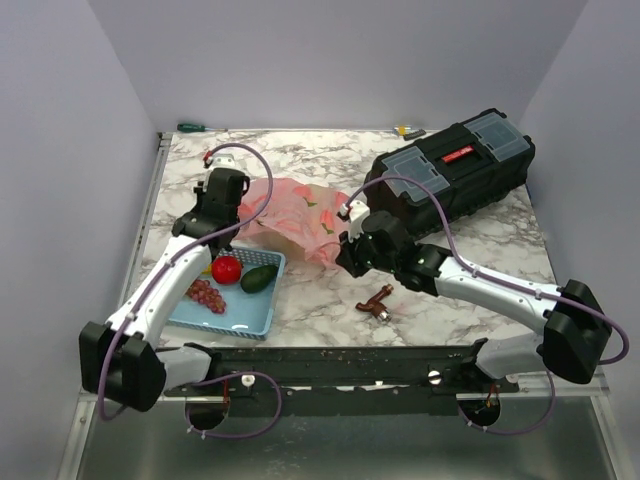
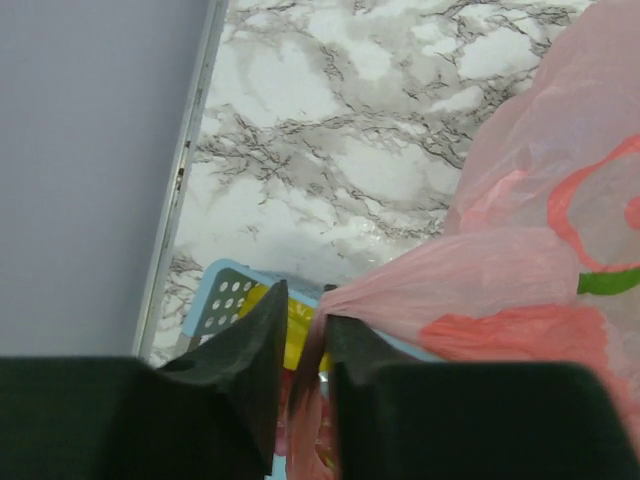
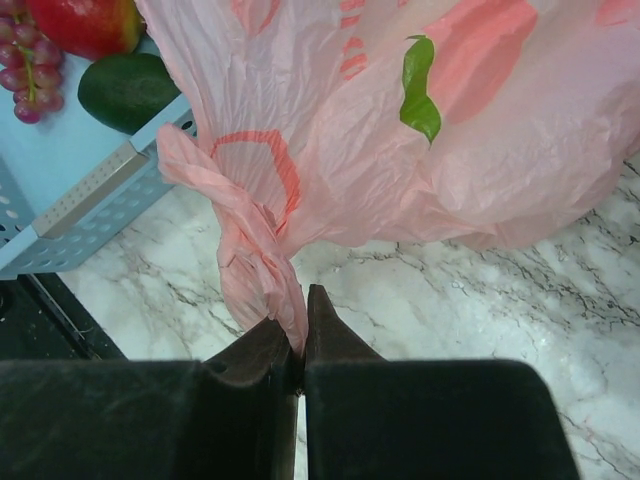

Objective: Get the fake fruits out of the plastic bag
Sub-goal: Adjust the plastic bag at the center of the board.

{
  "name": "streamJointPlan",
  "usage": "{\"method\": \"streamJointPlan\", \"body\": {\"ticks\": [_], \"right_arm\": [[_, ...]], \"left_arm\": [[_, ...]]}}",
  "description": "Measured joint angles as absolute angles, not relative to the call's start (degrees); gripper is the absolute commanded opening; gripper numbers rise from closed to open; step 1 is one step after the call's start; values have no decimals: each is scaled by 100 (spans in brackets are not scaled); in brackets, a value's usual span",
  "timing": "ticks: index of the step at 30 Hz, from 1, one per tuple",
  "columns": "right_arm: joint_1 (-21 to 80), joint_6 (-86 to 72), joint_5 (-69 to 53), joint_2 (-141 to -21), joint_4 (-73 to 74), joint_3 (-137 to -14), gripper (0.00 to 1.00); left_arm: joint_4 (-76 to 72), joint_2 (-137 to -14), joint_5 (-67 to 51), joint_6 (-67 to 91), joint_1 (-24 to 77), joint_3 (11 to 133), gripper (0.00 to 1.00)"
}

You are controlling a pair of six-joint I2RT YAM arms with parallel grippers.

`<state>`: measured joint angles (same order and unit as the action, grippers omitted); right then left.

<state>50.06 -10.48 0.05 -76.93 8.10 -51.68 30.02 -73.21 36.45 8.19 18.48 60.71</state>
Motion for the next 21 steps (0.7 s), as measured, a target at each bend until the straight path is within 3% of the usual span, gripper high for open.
{"method": "streamJointPlan", "body": {"ticks": [3,5,7,9,12,15,18,21], "right_arm": [[5026,-1111,5,-7693,827,-5175,14],[5026,-1122,38,-7693,956,-5258,24],[5026,-1129,128,-7693,1120,-5437,40],[5026,-1129,233,-7679,1282,-5647,53],[5026,-1096,338,-7585,1476,-5878,62],[5030,-1197,355,-7487,1715,-6062,70],[5033,-1433,346,-7363,1791,-6112,85],[5033,-1850,318,-7183,1772,-6112,87]], "left_arm": [[3153,-6770,3607,1026,1844,5966,40],[3262,-6410,3487,1190,1844,5959,55],[3363,-5937,3223,1315,1844,5909,71],[3535,-5599,2871,1420,1844,5894,78],[3787,-5111,2187,1647,1837,5774,92],[3763,-4403,1496,1848,1837,5315,98],[3693,-3538,635,2049,1837,4790,99],[3361,-3063,-93,2143,1839,4482,98]]}}
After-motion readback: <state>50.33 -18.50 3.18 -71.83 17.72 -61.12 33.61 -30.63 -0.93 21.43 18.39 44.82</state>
